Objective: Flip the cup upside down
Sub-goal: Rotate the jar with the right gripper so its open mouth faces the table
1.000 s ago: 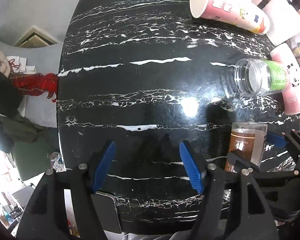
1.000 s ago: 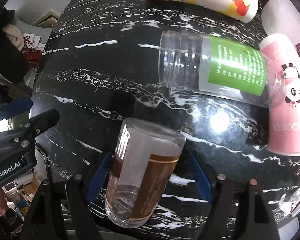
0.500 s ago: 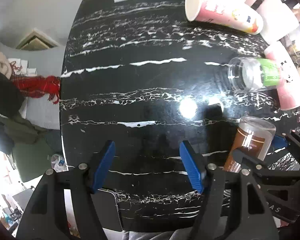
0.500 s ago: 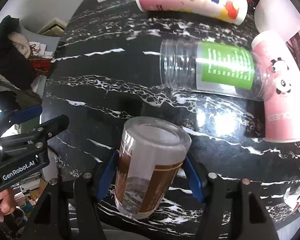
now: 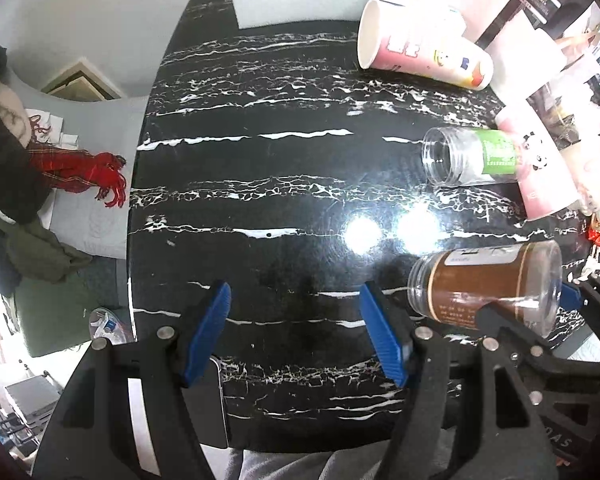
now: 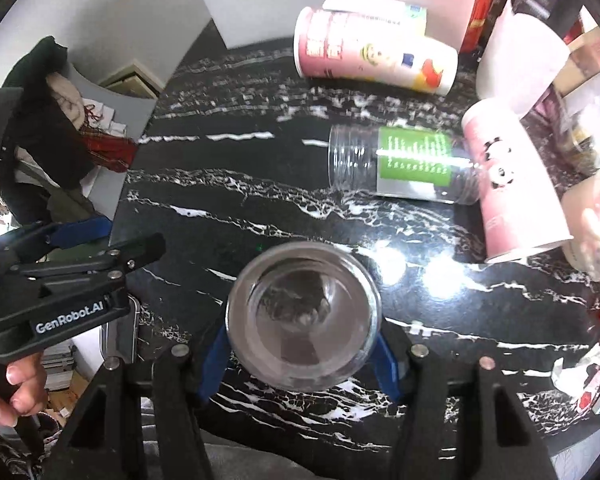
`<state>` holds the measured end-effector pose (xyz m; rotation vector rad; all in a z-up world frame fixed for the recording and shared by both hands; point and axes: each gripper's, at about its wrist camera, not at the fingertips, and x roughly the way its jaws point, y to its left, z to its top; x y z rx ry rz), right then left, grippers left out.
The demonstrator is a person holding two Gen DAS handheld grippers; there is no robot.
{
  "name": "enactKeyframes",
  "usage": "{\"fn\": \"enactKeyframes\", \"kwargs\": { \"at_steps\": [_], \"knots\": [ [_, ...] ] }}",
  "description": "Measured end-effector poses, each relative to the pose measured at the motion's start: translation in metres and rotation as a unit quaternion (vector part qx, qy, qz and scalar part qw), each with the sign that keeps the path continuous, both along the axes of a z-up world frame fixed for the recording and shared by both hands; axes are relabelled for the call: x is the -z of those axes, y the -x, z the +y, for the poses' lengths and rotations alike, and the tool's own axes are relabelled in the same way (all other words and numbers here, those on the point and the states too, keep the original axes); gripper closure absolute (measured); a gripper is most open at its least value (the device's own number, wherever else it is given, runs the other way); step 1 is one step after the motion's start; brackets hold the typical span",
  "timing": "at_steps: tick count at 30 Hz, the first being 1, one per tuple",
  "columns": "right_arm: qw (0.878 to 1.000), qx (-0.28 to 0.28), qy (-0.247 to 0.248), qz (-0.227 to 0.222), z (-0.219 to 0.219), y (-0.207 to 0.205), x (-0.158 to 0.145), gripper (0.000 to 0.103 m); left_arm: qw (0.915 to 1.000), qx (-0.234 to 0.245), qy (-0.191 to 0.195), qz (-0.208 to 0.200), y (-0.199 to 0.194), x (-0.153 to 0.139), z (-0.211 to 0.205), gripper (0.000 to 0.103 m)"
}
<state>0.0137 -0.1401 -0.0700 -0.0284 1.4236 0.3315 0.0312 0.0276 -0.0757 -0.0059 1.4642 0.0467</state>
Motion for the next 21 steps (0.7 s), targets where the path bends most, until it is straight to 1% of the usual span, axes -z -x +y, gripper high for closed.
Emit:
{"fn": "enactKeyframes", "kwargs": {
  "at_steps": [5,9,10,12,14,18,21],
  "knots": [
    [0.999,-0.001,0.013,-0.053,0.001,0.009,-0.025,0.042,0.9999,-0.004,-0.002,-0.015,0.009,-0.013,0.0,0.037],
    [0.994,-0.009,0.029,-0.102,0.004,0.013,-0.043,0.042,0.9997,-0.012,0.0,-0.019,0.015,-0.017,0.002,0.037],
    [0.992,-0.014,0.039,-0.119,0.006,0.015,-0.046,0.042,0.9997,-0.014,0.001,-0.018,0.017,-0.017,0.002,0.037],
    [0.988,-0.025,0.057,-0.139,0.009,0.017,-0.048,0.042,0.9998,-0.016,0.001,-0.015,0.019,-0.017,0.002,0.037],
    [0.987,-0.036,0.066,-0.144,0.012,0.016,-0.046,0.042,0.9998,-0.017,0.001,-0.011,0.021,-0.016,0.002,0.037],
    [0.989,-0.042,0.066,-0.128,0.012,0.012,-0.033,0.042,0.9997,-0.022,0.002,-0.005,0.022,-0.013,0.002,0.037],
    [0.988,-0.044,0.075,-0.128,0.012,0.011,-0.023,0.042,0.9995,-0.033,0.002,-0.003,0.019,-0.011,0.006,0.037]
  ]
}}
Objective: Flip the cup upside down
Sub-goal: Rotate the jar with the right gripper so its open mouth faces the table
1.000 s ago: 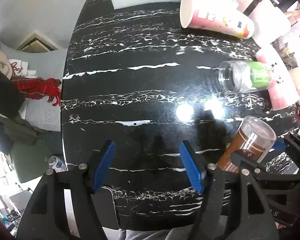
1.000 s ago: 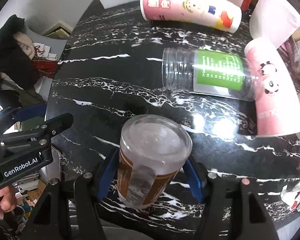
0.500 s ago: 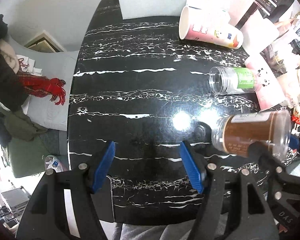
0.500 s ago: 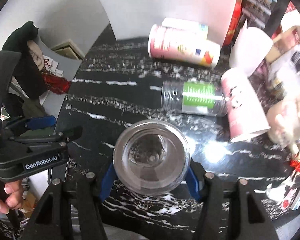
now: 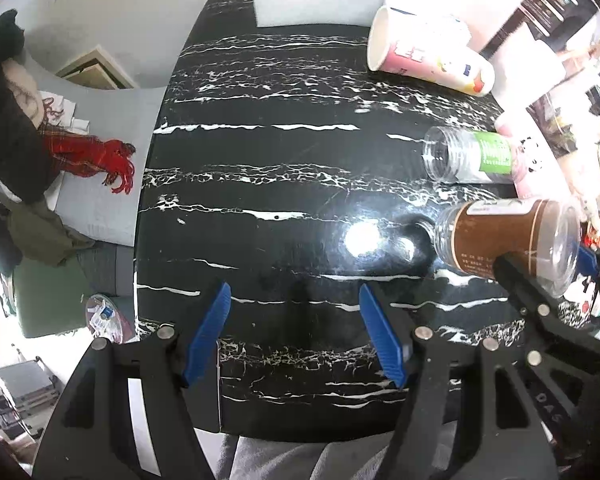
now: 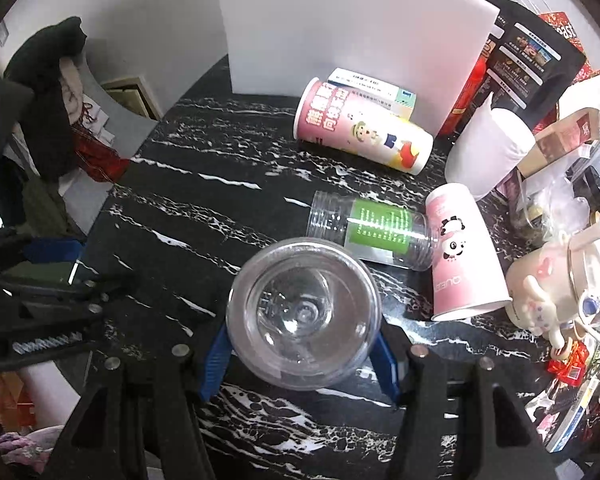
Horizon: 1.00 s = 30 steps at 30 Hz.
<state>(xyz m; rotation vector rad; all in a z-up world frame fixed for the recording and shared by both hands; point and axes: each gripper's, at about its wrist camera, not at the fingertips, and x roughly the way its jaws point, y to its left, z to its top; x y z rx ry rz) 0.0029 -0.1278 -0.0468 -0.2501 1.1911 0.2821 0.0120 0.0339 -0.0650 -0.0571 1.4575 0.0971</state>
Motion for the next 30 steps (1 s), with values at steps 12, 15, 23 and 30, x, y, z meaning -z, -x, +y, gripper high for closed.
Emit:
{"fn": "enactKeyframes", "kwargs": {
  "at_steps": [12,15,23,30],
  "knots": [
    [1.0,0.002,0.022,-0.006,0.0,-0.014,0.028,0.042,0.9999,-0.004,0.004,0.014,-0.014,0.013,0.007,0.037],
    [0.999,-0.006,0.032,0.002,0.005,-0.016,0.034,0.042,0.9998,0.001,0.006,0.017,-0.017,0.015,0.006,0.037],
    [0.999,-0.009,0.036,0.006,0.01,-0.017,0.038,0.042,0.9997,0.004,0.011,0.023,-0.02,0.021,0.007,0.037],
    [0.999,-0.009,0.037,0.009,0.01,-0.019,0.039,0.041,0.9997,0.003,0.012,0.021,-0.019,0.022,0.008,0.037]
  ]
}}
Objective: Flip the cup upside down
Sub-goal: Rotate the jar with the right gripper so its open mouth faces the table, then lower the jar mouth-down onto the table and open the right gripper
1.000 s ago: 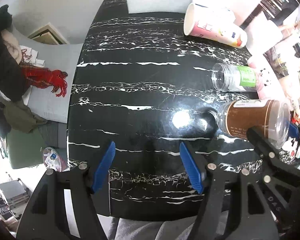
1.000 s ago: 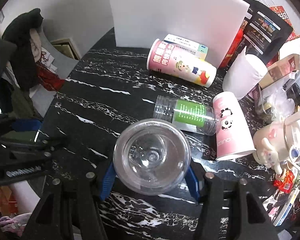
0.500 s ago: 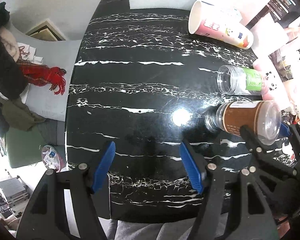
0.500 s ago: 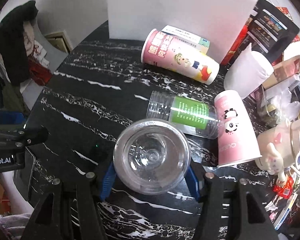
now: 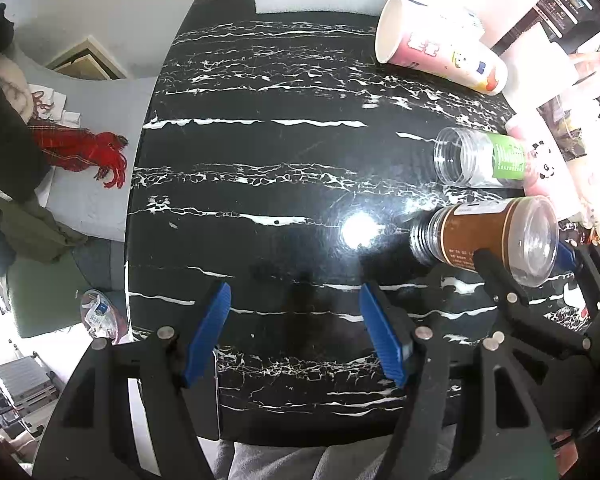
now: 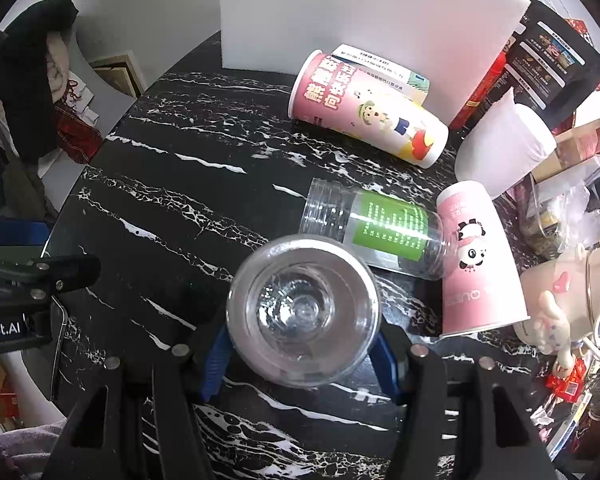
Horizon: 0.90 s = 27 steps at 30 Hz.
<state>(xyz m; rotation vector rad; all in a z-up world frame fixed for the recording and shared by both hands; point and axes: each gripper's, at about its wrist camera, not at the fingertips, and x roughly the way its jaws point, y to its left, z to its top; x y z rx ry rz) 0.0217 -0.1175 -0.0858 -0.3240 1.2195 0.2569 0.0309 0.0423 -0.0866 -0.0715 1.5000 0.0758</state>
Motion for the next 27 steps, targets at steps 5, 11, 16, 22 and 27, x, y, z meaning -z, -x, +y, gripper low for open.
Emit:
{"fn": "enactKeyframes", "kwargs": {
  "at_steps": [5,11,16,22,27],
  "knots": [
    [0.999,0.017,-0.023,0.015,-0.002,-0.003,-0.003,0.041,1.0,-0.005,0.002,-0.007,0.002,-0.006,0.002,0.037],
    [1.0,0.005,0.009,-0.012,0.005,0.0,-0.01,0.031,0.9999,-0.005,-0.001,-0.011,0.006,-0.012,0.001,0.037],
    [1.0,0.011,0.005,-0.014,0.002,0.002,-0.014,0.031,0.9998,-0.005,-0.003,-0.021,0.011,-0.02,-0.001,0.037],
    [0.999,0.023,-0.009,-0.028,-0.005,0.007,-0.029,0.031,0.9993,-0.006,-0.003,-0.036,0.016,-0.033,-0.004,0.037],
    [0.999,0.028,-0.018,-0.041,-0.01,0.014,-0.048,0.031,0.9985,0.001,-0.004,-0.054,0.02,-0.05,-0.009,0.037]
  ]
}}
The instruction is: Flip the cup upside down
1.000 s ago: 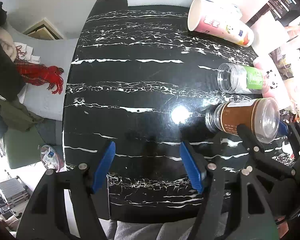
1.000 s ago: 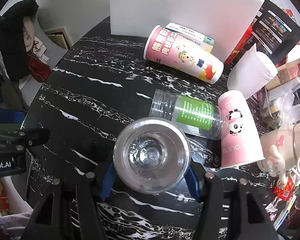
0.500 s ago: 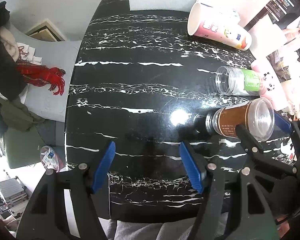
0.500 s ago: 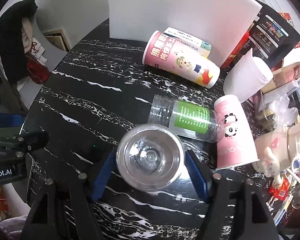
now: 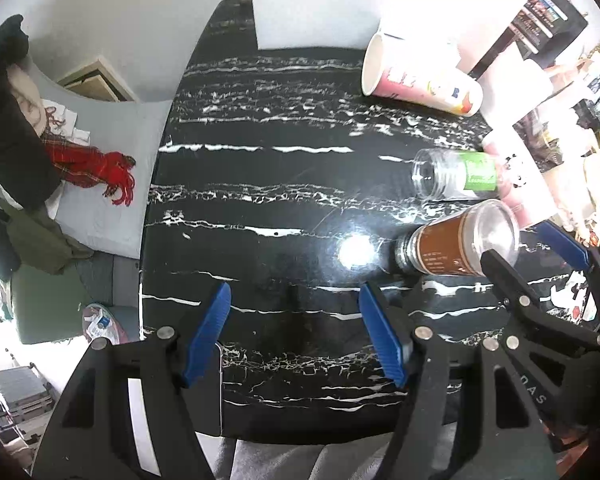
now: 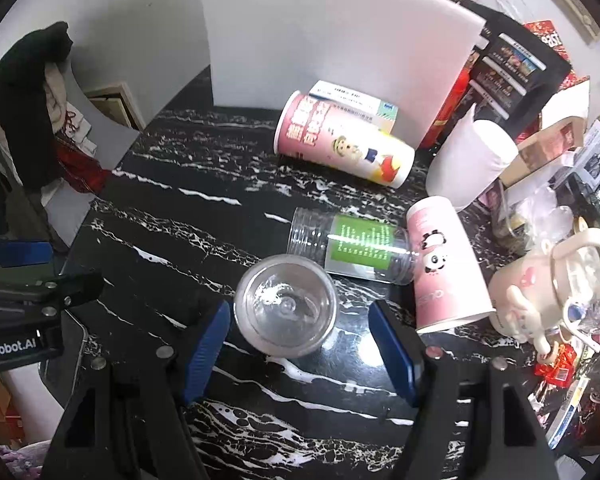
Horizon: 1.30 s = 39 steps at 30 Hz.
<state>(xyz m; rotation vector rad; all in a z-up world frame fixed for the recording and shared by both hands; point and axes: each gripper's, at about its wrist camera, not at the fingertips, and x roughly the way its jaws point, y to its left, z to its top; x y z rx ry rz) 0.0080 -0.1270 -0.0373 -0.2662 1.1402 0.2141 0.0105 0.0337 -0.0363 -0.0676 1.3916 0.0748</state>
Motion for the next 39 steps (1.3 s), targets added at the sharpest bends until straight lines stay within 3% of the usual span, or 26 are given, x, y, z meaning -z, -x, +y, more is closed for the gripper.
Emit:
{"fn": "enactKeyframes", "kwargs": {
  "at_steps": [18,22,28,39],
  "knots": [
    [0.998,0.037,-0.034,-0.044,-0.033,0.036,-0.095,0.031,0.9955,0.045,0.0,-0.083,0.028,-0.094,-0.036,0.037],
    [0.997,0.044,-0.044,-0.052,-0.044,0.049,-0.11,0.029,0.994,0.055,-0.008,-0.094,0.038,-0.106,-0.047,0.03],
    [0.996,0.05,-0.059,-0.05,-0.057,0.068,-0.119,0.028,0.9917,0.071,-0.02,-0.105,0.059,-0.114,-0.065,0.029],
    [0.995,0.055,-0.07,-0.036,-0.08,0.092,-0.103,0.028,0.9918,0.061,-0.02,-0.11,0.094,-0.107,-0.087,0.028]
  ]
}}
